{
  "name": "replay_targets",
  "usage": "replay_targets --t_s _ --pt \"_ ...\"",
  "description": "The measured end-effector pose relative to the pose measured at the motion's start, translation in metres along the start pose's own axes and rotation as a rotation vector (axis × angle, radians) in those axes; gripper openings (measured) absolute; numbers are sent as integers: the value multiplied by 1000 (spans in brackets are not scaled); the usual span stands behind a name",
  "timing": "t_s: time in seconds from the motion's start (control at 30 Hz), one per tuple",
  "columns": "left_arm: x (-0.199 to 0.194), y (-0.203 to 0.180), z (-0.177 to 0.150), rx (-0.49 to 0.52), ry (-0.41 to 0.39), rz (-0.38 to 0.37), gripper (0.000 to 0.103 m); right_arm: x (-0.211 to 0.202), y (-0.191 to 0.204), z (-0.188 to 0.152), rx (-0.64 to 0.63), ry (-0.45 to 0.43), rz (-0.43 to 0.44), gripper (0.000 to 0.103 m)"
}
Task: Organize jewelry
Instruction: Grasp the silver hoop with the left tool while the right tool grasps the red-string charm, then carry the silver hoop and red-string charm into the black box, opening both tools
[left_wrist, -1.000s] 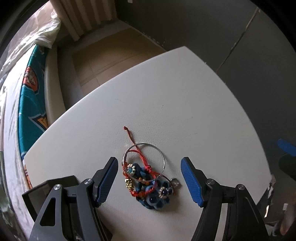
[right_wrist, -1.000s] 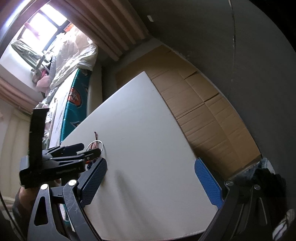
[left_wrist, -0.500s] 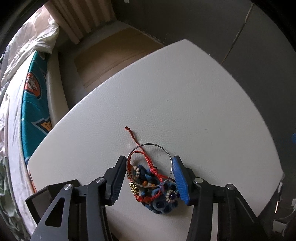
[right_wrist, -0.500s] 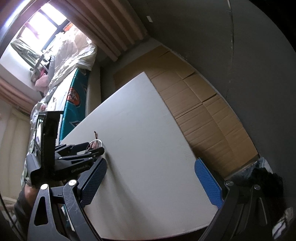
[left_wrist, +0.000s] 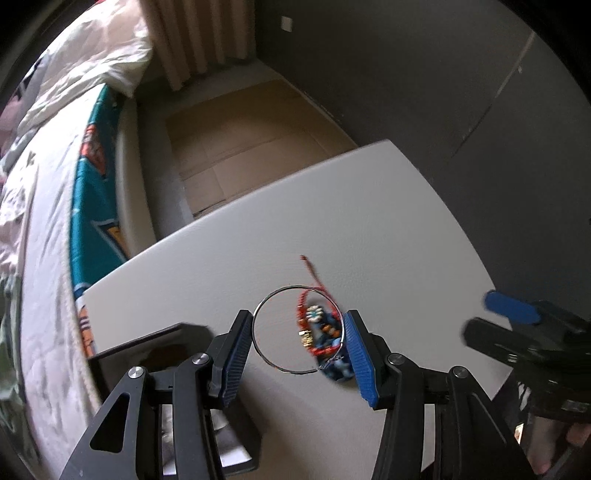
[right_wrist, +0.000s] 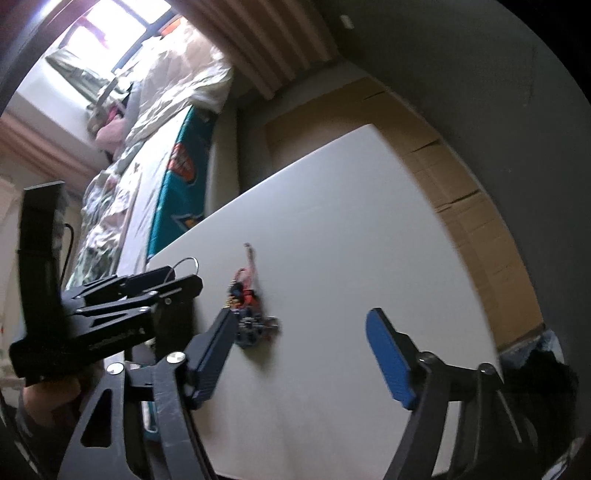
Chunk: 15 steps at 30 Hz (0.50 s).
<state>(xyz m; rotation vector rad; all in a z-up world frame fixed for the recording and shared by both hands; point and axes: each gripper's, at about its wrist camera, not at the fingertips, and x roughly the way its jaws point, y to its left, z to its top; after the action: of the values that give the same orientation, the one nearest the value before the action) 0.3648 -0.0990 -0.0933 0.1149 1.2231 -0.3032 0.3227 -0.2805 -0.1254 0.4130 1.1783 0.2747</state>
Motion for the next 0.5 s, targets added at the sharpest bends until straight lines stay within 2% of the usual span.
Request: replay_targets --t_s 0.07,0.13,0.33,0.5 --pt "-5 12 -2 -15 -10 0 52 10 8 3 -14 20 10 60" --pt "-15 22 -6 -34 -22 0 52 21 16 7 -23 47 21 48" --pt "-32 53 -13 -80 -45 13 52 52 31 13 -35 100 27 31" --pt "-41 73 -19 -115 -57 21 52 74 34 17 -31 134 9 23"
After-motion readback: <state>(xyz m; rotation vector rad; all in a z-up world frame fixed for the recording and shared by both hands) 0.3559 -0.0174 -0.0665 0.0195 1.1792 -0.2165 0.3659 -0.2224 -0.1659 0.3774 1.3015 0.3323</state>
